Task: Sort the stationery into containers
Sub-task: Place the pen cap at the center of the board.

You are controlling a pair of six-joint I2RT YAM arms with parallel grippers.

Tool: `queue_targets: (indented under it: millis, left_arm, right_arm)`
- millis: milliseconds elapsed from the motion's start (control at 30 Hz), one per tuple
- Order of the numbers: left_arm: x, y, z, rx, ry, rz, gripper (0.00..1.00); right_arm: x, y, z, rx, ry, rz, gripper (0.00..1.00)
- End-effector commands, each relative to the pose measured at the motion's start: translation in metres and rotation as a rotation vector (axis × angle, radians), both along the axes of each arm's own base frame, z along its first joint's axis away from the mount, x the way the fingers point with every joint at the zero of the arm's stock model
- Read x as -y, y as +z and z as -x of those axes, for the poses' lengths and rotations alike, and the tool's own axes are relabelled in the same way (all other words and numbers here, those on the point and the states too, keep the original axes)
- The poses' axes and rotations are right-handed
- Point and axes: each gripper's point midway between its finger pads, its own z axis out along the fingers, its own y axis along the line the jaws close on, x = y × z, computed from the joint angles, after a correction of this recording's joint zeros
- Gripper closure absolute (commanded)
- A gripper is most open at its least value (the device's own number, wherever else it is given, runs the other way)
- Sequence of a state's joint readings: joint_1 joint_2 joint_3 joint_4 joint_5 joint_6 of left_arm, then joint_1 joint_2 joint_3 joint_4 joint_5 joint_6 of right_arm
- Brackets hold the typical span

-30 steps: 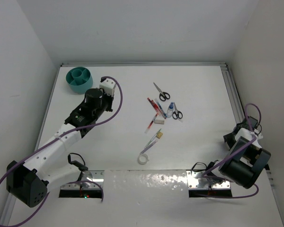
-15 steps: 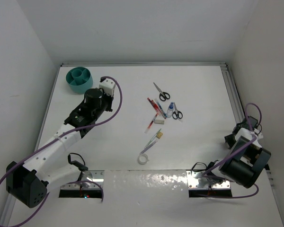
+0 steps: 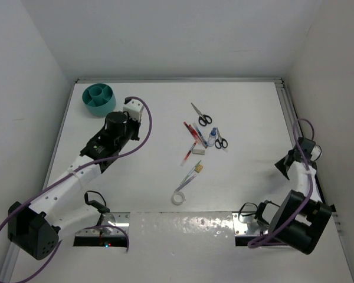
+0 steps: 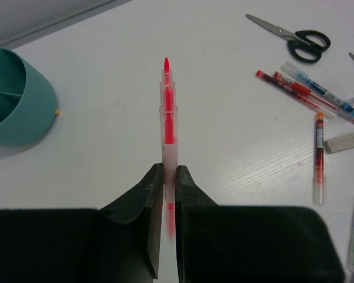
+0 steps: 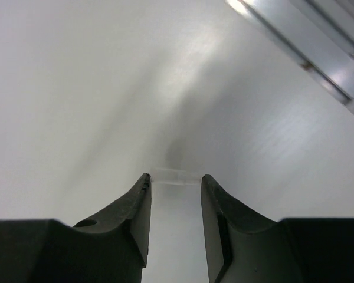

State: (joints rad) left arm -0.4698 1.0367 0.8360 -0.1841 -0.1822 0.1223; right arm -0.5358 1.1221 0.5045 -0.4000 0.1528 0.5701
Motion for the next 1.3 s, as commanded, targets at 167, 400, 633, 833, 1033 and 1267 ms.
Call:
queue_targets:
  millis: [167, 400, 633, 833, 1033, 1267]
  left_arm:
    - [-0.020, -0.027, 0.011, -0.050, 0.076, 0.007, 1.00]
    - [-0.026, -0.032, 0.018, -0.042, 0.092, 0.036, 1.00]
    - [-0.036, -0.031, 0.023, -0.016, 0.123, 0.046, 1.00]
    - [-0.044, -0.033, 0.026, 0.000, 0.149, 0.041, 1.00]
    - [-0.044, -0.032, 0.025, 0.015, 0.152, 0.046, 1.00]
    - [-0.044, -0.027, 0.023, 0.034, 0.153, 0.046, 1.00]
  right_arm:
    - [-0.099, 0.026, -0.046, 0.058, 0.582, 0.013, 0.85]
    - [-0.210, 0.007, -0.043, -0.033, 1.084, -0.013, 0.84]
    - [-0.252, -0.027, -0.035, -0.196, 1.267, 0.026, 0.83]
    - [-0.265, -0.039, -0.032, -0.244, 1.366, 0.080, 0.81]
    - [-0.265, -0.040, -0.031, -0.250, 1.386, 0.090, 0.67]
    - [-0.263, -0.043, -0.029, -0.260, 1.382, 0.097, 0.55]
